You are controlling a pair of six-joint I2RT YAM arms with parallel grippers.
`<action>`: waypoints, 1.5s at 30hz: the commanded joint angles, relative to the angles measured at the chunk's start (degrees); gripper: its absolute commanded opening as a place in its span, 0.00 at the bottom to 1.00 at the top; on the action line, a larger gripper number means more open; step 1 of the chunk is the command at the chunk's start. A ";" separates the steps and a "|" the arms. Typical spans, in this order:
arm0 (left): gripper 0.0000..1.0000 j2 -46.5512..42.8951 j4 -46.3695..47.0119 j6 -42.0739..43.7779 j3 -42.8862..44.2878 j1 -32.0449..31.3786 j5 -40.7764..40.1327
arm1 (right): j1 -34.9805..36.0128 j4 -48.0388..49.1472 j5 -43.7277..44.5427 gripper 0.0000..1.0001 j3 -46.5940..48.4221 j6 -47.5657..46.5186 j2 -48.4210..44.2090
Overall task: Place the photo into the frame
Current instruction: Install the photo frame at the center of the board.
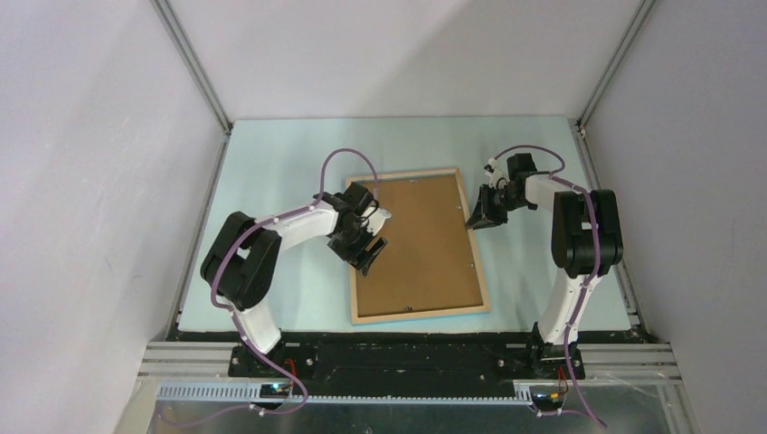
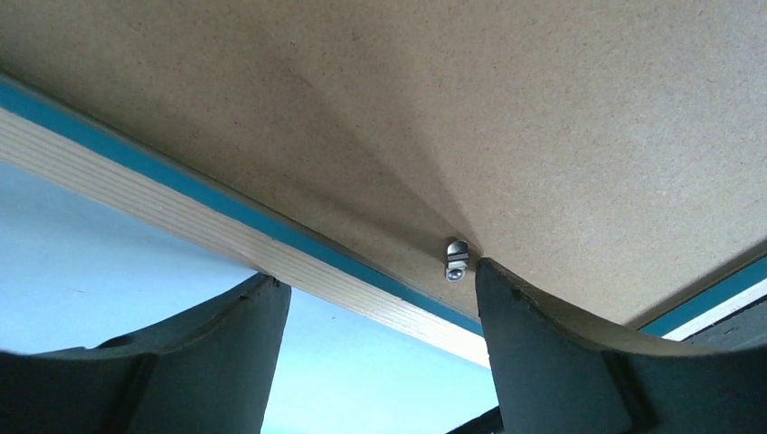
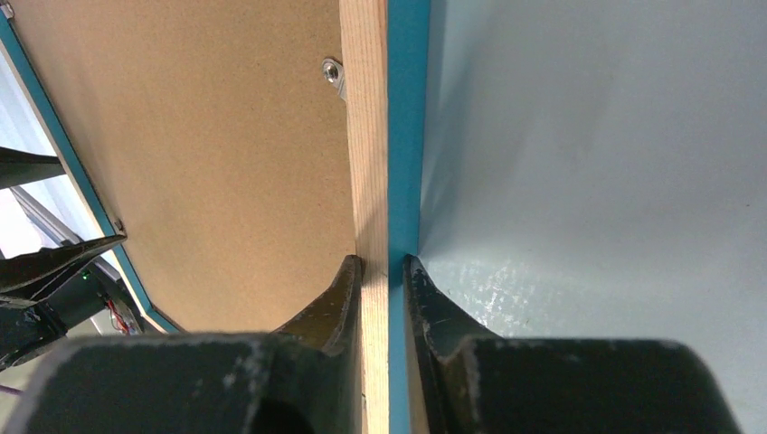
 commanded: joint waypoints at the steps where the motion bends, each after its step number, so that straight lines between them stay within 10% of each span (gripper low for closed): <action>1: 0.79 2.35 6.34 -0.45 1.72 0.17 1.79 | 0.88 0.56 0.79 0.04 0.89 -1.21 -0.50; 20: 0.64 2.13 6.62 0.18 1.20 2.41 1.89 | 0.84 0.53 0.34 0.02 0.89 -1.44 -0.47; 45: 0.72 -2.40 1.53 7.35 -2.28 1.72 -0.09 | 0.67 0.60 0.62 0.01 0.89 -1.54 -0.54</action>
